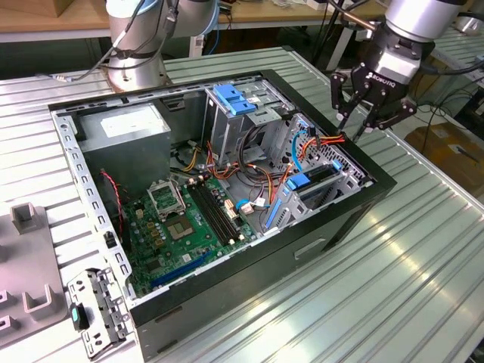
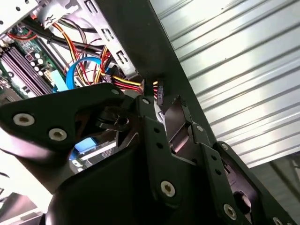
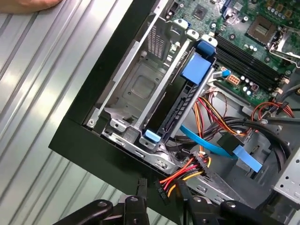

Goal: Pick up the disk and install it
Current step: 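Insert the first disk wire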

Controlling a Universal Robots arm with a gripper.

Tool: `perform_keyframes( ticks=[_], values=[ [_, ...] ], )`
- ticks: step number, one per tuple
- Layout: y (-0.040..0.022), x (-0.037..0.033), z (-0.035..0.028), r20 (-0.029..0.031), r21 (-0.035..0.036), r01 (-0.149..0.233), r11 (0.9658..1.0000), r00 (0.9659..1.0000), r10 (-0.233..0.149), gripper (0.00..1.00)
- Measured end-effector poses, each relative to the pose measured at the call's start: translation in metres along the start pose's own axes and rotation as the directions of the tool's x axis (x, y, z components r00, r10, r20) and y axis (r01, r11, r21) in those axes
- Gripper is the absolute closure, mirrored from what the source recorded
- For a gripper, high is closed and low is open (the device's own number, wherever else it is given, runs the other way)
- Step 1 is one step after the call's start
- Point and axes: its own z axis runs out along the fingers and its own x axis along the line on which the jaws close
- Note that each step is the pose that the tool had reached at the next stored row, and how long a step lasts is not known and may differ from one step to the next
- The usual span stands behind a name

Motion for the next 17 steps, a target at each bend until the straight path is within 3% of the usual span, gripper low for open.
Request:
perform_keyframes(
  ticks=[3, 5, 6, 9, 13, 16, 17],
  values=[
    [-0.0005, 0.0004, 0.0009, 0.0001, 0.0005, 0.05, 0.9988, 0.9988, -0.05, 0.62],
    [-0.0006, 0.0004, 0.0037, 0.0008, 0.0015, 0.117, 0.9931, 0.9931, -0.117, 0.62],
    [-0.0005, 0.0004, 0.0046, 0.0009, 0.0016, 0.133, 0.9912, 0.9912, -0.133, 0.62],
    [-0.0006, 0.0003, 0.0082, 0.001, 0.0023, 0.195, 0.9807, 0.9807, -0.195, 0.62],
    [-0.0007, 0.0004, 0.0091, 0.0039, 0.0055, 0.238, 0.9712, 0.9712, -0.238, 0.64],
    [-0.0008, 0.0005, 0.0089, 0.0072, 0.0093, 0.263, 0.9647, 0.9647, -0.263, 0.82],
    [-0.0008, 0.0004, 0.008, 0.0088, 0.011, 0.269, 0.9631, 0.9631, -0.269, 0.82]
  ],
)
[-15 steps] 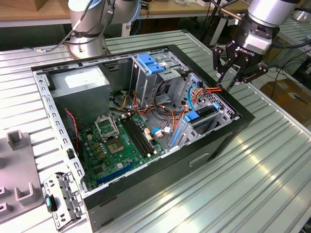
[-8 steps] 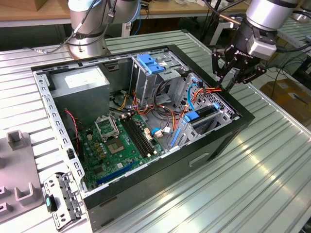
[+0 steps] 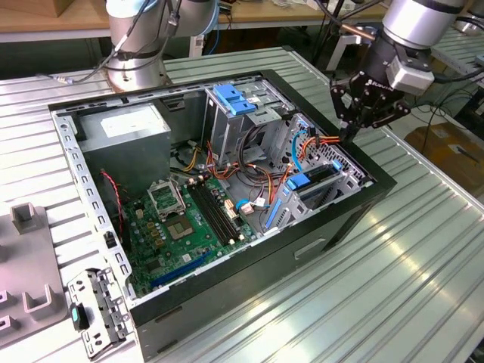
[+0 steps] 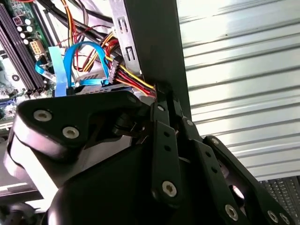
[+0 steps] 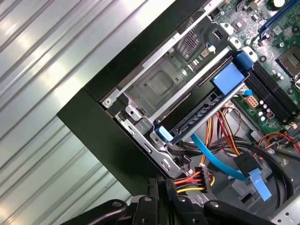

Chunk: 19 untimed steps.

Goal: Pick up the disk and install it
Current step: 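Insert the first disk wire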

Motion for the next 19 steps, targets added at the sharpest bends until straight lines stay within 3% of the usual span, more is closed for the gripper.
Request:
perform_keyframes(
  ticks=[2, 3, 9, 15, 19],
  values=[
    [0.0, 0.0, -0.008, 0.0004, 0.0006, 0.007, 1.0, 1.0, -0.007, 0.82],
    [0.0, 0.0, -0.009, 0.0004, 0.0006, 0.007, 1.0, 1.0, -0.007, 0.82],
    [0.0008, -0.001, -0.0093, 0.0003, 0.0003, 0.007, 1.0, 1.0, -0.007, 0.82],
    [0.0124, -0.0135, -0.0094, 0.0004, 0.0005, 0.005, 1.0, 1.0, -0.005, 0.83],
    [0.0125, -0.0137, -0.0092, -0.0004, 0.0003, -0.048, 0.9989, 0.9989, 0.048, 0.83]
  ],
)
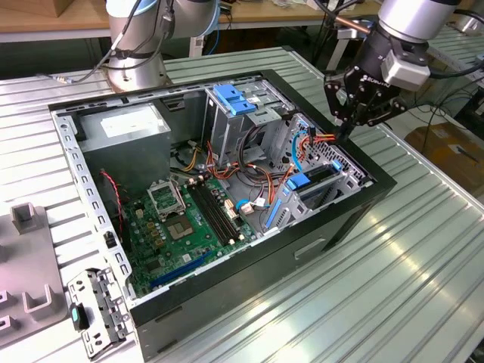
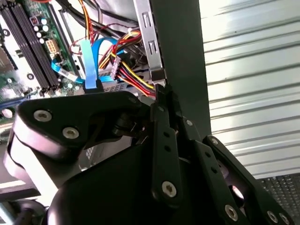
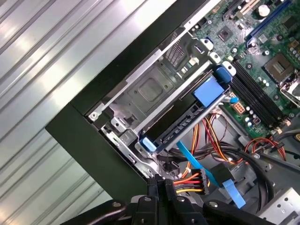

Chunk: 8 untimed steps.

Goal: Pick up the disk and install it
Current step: 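Insert the first disk wire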

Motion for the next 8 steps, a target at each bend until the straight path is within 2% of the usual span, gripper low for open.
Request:
perform_keyframes(
  ticks=[2, 5, 8],
  values=[
    [0.0, 0.0, 0.0, -0.0006, -0.0003, -0.033, 0.9995, 0.9995, 0.033, 0.83],
    [0.0, 0.0, 0.0002, -0.0014, -0.0004, -0.079, 0.9968, 0.9968, 0.079, 0.83],
    [0.0, 0.0, 0.0001, -0.0016, -0.0005, -0.09, 0.9959, 0.9959, 0.09, 0.83]
  ],
)
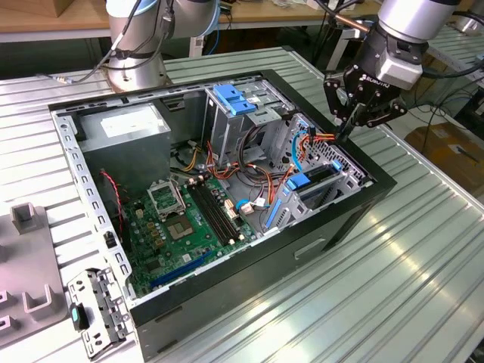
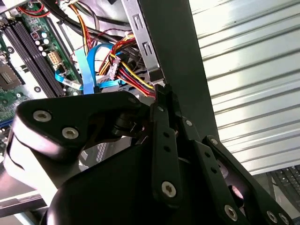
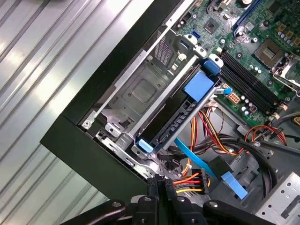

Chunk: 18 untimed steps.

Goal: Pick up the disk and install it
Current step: 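Insert the first disk wire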

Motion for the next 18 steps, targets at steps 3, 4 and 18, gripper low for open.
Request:
perform_keyframes(
  ticks=[3, 4, 18],
  values=[
    [0.0, 0.0, 0.0, 0.0, 0.0, -0.003, 1.0, 1.0, 0.003, 0.83],
    [0.0001, 0.0, 0.0, -0.0001, 0.0, -0.011, 0.9999, 0.9999, 0.011, 0.83],
    [0.0069, -0.0051, 0.0002, -0.0028, -0.0005, -0.173, 0.985, 0.985, 0.173, 0.83]
  ],
)
